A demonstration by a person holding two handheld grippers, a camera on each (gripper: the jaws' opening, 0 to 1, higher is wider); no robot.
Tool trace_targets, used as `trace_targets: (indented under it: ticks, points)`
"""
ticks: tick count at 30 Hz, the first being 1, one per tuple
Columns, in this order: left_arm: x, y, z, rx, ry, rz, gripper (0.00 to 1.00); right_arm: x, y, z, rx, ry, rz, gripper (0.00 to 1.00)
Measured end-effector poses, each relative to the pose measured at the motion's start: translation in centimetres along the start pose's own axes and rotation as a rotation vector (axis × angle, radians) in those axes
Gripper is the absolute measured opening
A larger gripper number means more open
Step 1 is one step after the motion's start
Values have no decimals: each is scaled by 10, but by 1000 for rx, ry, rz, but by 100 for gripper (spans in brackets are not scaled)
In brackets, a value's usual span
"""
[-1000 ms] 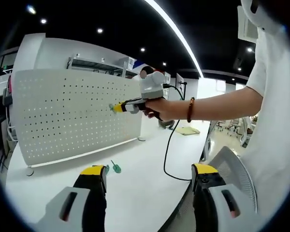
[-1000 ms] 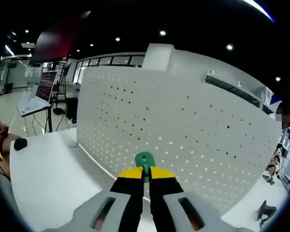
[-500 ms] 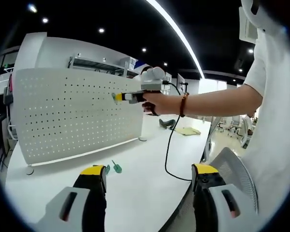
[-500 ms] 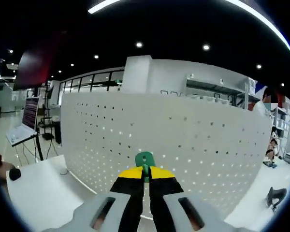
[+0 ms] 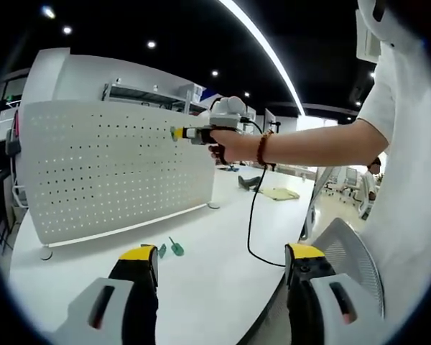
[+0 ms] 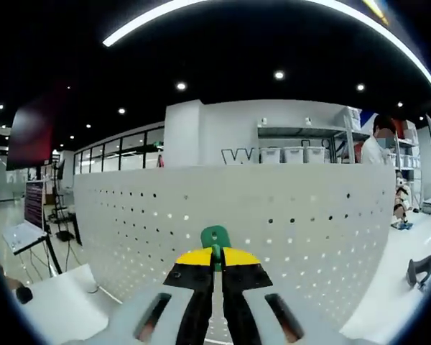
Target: Insert the hook assembly into the mounting plate slot until the hook locks in place.
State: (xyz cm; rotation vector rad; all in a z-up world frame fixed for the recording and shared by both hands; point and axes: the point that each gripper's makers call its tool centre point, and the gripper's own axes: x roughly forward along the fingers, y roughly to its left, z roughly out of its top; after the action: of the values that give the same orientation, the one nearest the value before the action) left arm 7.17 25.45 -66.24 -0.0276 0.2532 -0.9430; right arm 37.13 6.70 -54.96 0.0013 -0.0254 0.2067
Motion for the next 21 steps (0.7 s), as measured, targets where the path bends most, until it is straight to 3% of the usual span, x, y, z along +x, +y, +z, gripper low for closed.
trace_targets:
  ticks: [8,21]
  points:
    - [3,-1,-1,2,7,-10,74,7,-14,16,46,-43,-36,1]
    - [1,7,-3,-6,20,-4,74,26,-32,26,123,-78,-73,1]
